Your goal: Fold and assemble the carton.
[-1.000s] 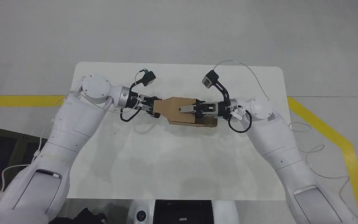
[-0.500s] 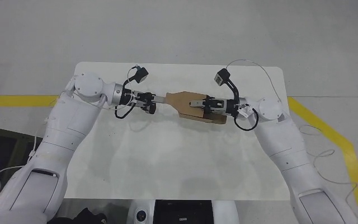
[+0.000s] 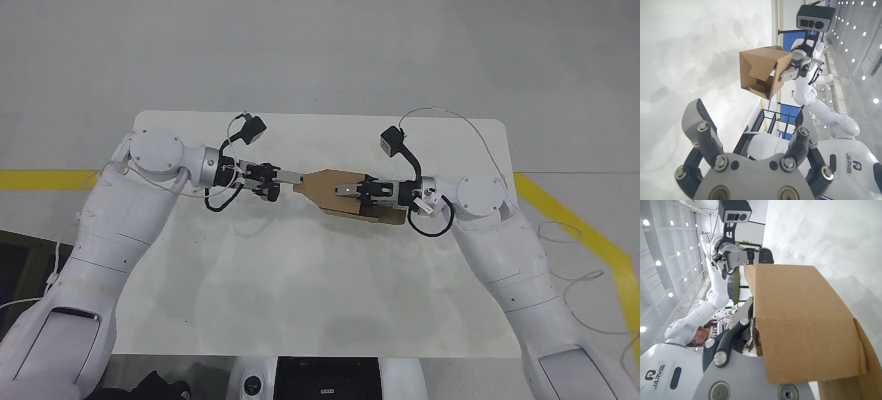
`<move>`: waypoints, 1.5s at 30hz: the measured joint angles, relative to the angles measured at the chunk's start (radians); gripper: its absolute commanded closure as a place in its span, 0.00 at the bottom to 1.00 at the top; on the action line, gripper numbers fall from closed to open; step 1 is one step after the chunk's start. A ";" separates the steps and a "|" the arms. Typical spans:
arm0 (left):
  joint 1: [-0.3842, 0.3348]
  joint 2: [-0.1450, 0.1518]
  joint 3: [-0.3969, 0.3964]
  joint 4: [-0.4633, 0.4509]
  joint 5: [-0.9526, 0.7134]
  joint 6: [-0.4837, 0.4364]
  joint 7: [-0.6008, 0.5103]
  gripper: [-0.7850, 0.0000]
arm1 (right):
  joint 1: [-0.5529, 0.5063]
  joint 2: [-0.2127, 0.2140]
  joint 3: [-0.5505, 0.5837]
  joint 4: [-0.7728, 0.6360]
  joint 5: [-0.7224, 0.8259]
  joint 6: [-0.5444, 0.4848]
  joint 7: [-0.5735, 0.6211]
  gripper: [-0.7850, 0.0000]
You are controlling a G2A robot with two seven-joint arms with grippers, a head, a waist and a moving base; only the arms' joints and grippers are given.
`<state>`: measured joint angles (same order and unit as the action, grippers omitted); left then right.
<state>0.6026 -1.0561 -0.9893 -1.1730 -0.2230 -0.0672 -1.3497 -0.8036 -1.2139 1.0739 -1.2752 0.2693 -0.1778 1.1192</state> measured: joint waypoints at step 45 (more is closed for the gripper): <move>0.003 0.004 -0.013 0.004 -0.027 0.011 0.010 0.00 | 0.010 0.003 0.007 -0.012 0.130 -0.051 0.022 1.00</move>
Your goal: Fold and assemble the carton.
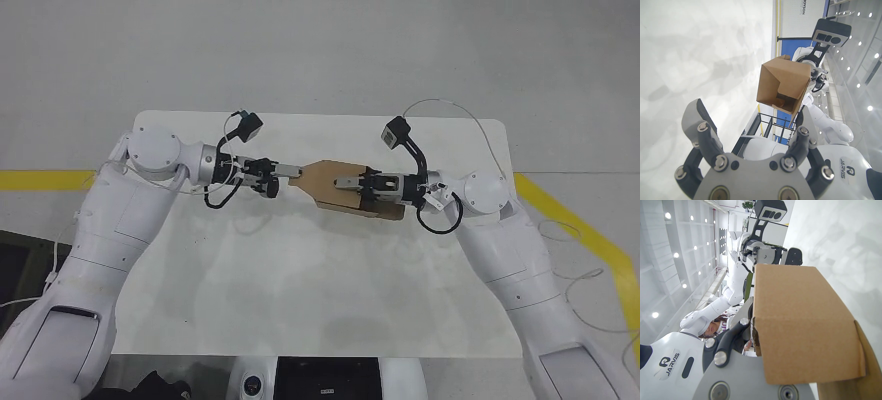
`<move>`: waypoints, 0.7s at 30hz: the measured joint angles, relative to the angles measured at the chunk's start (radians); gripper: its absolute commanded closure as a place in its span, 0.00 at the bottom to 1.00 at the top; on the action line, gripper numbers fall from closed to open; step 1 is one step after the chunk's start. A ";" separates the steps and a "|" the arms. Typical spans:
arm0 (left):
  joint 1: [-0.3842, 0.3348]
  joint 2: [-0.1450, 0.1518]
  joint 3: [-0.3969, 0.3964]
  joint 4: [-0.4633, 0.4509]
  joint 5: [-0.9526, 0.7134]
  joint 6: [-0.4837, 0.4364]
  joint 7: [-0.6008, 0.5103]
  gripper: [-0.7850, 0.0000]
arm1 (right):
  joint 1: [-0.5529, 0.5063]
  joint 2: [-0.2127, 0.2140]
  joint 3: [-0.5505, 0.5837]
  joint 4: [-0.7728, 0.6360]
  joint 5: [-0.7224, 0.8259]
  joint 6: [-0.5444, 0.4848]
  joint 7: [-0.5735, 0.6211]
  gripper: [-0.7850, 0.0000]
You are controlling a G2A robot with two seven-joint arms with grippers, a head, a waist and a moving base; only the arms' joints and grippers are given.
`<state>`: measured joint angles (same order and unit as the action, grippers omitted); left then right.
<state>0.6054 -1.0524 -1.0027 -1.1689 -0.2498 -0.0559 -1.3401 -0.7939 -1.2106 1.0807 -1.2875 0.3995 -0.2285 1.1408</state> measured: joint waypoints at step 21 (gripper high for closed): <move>0.015 0.000 0.026 -0.026 0.039 0.009 0.036 0.00 | 0.005 -0.008 -0.026 -0.001 0.038 -0.007 -0.017 1.00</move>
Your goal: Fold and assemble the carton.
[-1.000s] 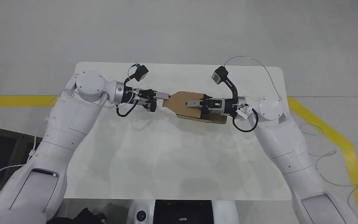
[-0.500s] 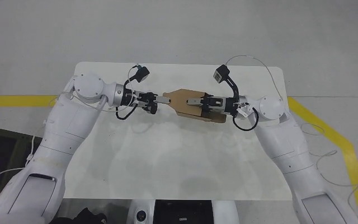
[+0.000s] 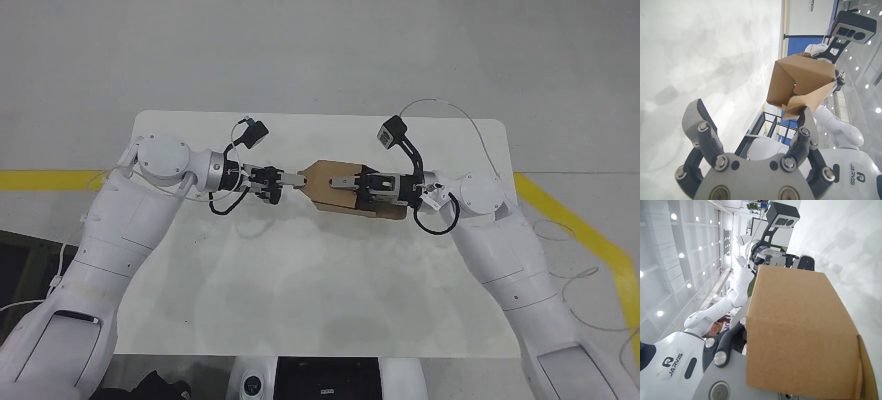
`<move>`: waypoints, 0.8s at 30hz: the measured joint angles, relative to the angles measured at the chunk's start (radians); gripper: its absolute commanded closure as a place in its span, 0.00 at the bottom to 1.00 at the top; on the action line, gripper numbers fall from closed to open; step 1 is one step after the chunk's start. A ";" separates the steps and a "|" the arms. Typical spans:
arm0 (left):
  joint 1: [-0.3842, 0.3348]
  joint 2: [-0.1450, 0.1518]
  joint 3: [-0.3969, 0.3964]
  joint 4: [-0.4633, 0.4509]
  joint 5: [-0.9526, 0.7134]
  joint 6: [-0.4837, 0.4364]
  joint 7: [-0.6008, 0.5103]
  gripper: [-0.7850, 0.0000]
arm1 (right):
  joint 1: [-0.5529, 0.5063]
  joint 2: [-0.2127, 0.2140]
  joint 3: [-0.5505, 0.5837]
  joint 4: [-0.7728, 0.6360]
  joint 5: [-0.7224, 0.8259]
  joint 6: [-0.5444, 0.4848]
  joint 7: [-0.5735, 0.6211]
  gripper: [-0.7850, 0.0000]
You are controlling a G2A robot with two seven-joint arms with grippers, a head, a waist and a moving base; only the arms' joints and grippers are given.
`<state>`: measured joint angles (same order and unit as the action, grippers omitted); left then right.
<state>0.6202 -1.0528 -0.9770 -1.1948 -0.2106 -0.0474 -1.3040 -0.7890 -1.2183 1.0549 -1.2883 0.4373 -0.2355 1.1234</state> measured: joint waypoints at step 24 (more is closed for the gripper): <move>0.006 0.000 -0.003 -0.007 -0.021 -0.009 0.011 0.00 | 0.004 -0.007 -0.006 0.005 0.046 -0.022 -0.008 1.00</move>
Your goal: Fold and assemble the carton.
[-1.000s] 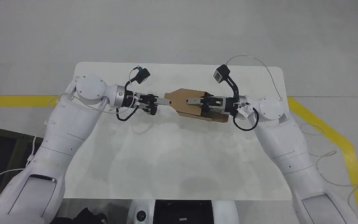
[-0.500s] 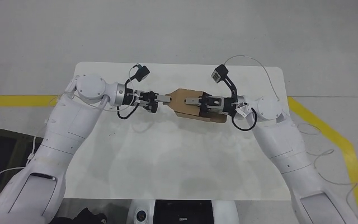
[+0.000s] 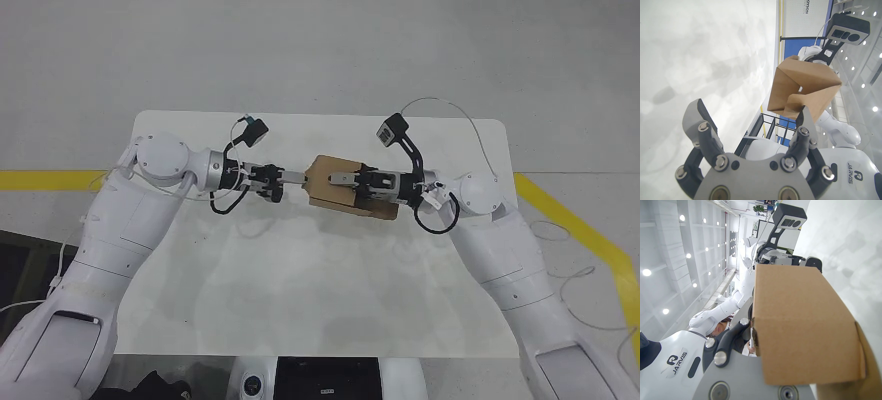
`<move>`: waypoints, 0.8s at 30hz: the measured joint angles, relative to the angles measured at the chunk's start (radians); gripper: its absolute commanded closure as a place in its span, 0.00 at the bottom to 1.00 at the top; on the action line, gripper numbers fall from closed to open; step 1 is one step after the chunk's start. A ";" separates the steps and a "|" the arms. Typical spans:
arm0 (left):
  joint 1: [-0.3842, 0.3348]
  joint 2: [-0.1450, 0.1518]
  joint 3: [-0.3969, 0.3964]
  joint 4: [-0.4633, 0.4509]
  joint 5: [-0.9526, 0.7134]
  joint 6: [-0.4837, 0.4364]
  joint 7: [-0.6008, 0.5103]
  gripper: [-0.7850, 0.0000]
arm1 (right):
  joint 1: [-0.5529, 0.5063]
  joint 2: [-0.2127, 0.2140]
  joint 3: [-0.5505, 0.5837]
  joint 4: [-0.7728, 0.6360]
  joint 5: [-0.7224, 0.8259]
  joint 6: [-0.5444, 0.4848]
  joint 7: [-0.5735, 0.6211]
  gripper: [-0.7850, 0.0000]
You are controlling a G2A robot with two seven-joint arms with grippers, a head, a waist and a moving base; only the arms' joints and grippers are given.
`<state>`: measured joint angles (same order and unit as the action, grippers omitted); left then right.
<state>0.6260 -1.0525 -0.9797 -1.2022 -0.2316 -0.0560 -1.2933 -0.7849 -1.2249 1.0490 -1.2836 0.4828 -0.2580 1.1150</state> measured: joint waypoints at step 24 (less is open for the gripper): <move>-0.019 -0.015 0.034 0.049 -0.047 -0.010 -0.032 0.00 | 0.012 -0.019 -0.028 0.031 0.105 -0.057 0.059 1.00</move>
<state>0.6071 -1.0673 -0.9460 -1.1528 -0.2787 -0.0660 -1.3251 -0.7732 -1.2435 1.0210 -1.2525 0.5877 -0.3151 1.1736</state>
